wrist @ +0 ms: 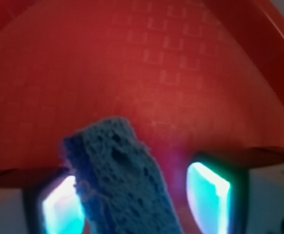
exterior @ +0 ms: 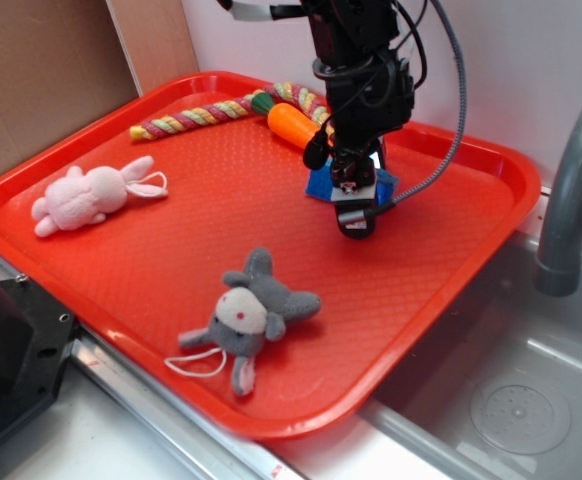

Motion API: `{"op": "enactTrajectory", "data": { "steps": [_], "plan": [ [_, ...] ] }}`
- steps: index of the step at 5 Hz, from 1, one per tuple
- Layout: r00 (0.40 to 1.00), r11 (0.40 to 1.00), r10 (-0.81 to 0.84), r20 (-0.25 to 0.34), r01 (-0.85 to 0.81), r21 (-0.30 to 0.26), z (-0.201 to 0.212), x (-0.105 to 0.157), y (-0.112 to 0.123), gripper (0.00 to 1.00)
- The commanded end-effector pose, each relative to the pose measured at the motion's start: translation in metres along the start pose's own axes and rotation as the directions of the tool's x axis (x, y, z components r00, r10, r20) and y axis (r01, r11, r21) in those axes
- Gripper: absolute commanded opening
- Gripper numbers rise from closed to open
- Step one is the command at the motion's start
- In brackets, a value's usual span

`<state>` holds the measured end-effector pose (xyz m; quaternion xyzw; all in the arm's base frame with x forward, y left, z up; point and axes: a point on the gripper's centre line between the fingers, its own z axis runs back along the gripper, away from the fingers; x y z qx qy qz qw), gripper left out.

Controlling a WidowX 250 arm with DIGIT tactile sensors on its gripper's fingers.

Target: Grab the blue sponge.

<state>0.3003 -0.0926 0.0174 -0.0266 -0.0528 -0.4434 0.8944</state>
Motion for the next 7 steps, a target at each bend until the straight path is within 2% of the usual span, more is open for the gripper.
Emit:
{"op": "enactTrajectory", "data": {
  "steps": [1,2,3,4,5,6,7],
  "plan": [
    [0.999,0.999,0.036,-0.011,-0.036,0.003,0.002,-0.003,-0.012,0.0],
    [0.998,0.998,0.06,-0.008,-0.06,0.013,0.008,-0.005,-0.014,0.0],
    [0.95,0.95,0.31,-0.041,-0.311,-0.015,0.054,-0.022,-0.006,0.0],
    [0.842,0.846,0.533,-0.084,-0.529,0.073,0.111,-0.066,-0.001,0.0],
    [0.693,0.689,0.72,0.04,-0.72,0.088,0.161,-0.1,-0.008,0.0],
    [0.492,0.489,0.864,0.108,-0.87,0.058,0.206,-0.1,-0.025,0.0],
    [0.28,0.268,0.949,0.143,-0.958,0.097,0.212,-0.085,-0.028,0.0]
  ]
}}
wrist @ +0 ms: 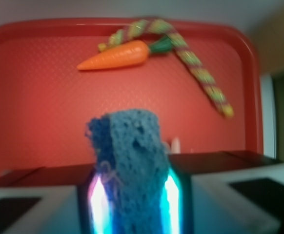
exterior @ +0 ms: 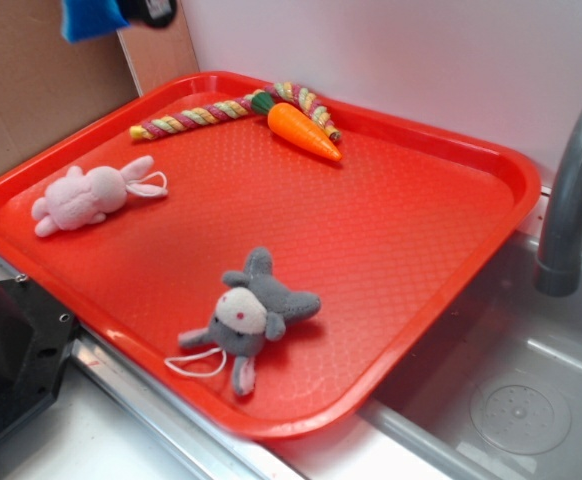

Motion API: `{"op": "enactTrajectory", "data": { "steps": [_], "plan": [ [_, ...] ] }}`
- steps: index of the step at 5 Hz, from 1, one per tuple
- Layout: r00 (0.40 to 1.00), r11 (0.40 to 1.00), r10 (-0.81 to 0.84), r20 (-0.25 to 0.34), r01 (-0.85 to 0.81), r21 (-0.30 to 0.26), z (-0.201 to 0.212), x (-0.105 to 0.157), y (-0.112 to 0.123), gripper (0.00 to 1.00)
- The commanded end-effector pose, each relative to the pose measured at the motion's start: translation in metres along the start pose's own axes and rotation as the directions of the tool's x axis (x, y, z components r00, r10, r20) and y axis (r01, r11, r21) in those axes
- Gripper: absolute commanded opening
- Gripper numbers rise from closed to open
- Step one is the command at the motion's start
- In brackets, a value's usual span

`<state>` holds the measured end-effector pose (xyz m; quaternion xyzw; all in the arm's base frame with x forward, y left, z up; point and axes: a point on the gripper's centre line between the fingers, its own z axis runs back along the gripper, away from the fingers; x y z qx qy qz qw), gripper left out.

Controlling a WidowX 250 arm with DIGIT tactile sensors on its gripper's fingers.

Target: Grab the blue sponge.

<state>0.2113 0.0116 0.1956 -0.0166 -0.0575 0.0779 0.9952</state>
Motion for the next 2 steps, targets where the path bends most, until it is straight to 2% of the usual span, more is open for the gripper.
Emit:
{"op": "enactTrajectory", "data": {
  "steps": [1,2],
  "plan": [
    [0.962,0.954,0.264,0.072,-0.271,0.126,0.0123,0.0001,-0.0445,0.0],
    [0.971,0.965,0.227,0.08,-0.235,0.119,0.0085,-0.0012,-0.0469,0.0]
  ]
}}
